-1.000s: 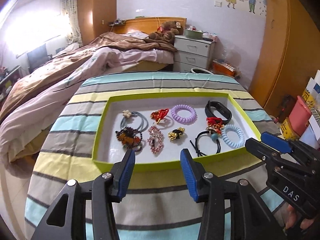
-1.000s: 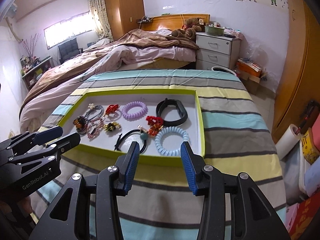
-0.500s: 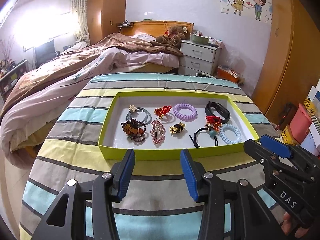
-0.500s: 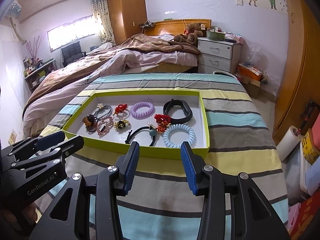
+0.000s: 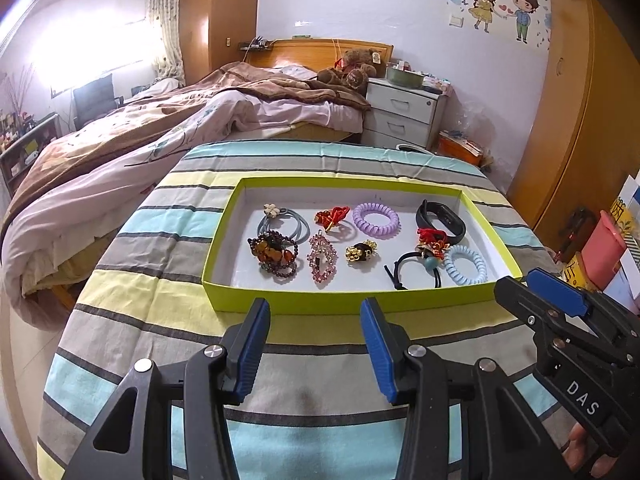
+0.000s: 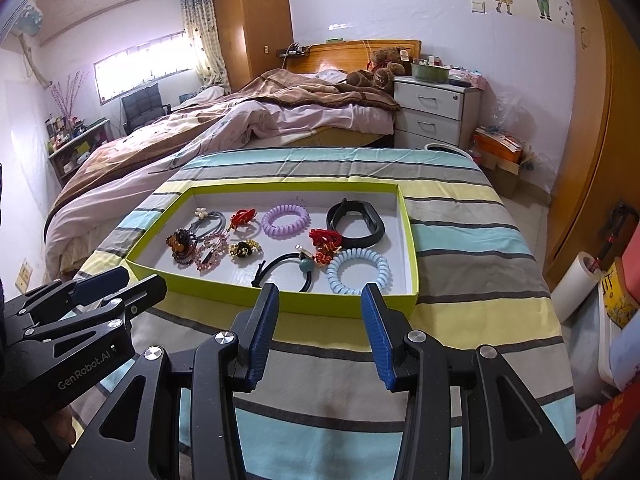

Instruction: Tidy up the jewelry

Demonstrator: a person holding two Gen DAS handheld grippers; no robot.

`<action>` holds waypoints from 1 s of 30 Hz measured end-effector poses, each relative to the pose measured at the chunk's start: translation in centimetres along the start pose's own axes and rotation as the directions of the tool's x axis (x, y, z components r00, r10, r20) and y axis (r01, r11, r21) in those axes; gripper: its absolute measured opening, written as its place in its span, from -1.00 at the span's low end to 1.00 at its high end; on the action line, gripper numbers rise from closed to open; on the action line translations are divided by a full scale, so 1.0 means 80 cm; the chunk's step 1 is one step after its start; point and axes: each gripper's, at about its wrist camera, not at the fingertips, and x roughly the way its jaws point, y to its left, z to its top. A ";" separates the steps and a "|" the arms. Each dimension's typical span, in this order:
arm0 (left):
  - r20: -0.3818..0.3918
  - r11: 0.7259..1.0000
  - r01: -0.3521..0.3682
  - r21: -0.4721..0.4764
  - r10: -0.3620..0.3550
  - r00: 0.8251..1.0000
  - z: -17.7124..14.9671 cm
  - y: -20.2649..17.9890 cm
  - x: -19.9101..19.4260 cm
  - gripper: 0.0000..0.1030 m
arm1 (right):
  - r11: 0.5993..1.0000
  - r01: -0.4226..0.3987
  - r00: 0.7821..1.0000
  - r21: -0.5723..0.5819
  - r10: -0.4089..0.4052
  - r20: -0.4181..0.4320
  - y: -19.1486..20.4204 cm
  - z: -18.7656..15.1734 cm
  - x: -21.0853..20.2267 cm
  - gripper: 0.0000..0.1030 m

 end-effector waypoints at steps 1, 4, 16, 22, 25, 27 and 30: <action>0.000 1.000 0.002 0.000 -0.002 1.000 0.000 0.000 0.000 -0.09 | 1.000 0.000 1.000 -0.001 0.000 -0.001 0.000 0.000 0.000 -0.15; 0.000 1.000 0.001 -0.001 -0.001 1.000 0.000 0.001 0.000 -0.09 | 1.000 0.001 1.000 -0.001 -0.001 -0.002 0.000 0.000 -0.001 -0.15; -0.001 1.000 -0.005 -0.005 0.005 1.000 -0.001 0.006 -0.001 -0.09 | 1.000 0.002 1.000 -0.001 -0.002 -0.002 0.000 -0.001 -0.001 -0.15; -0.003 1.000 -0.007 -0.005 0.007 1.000 -0.001 0.006 -0.001 -0.09 | 1.000 0.003 1.000 0.000 -0.003 -0.002 0.000 -0.001 -0.001 -0.15; -0.004 1.000 -0.010 -0.003 0.010 1.000 -0.001 0.006 -0.002 -0.09 | 1.000 0.002 1.000 0.000 -0.002 -0.001 0.000 -0.001 -0.002 -0.15; -0.001 1.000 -0.012 0.000 0.012 1.000 -0.001 0.005 -0.002 -0.09 | 1.000 0.001 1.000 0.000 -0.001 -0.003 0.000 -0.001 -0.001 -0.15; -0.002 1.000 -0.013 -0.001 0.013 1.000 -0.001 0.005 -0.002 -0.09 | 1.000 0.002 1.000 0.000 -0.002 -0.001 0.000 -0.001 -0.001 -0.15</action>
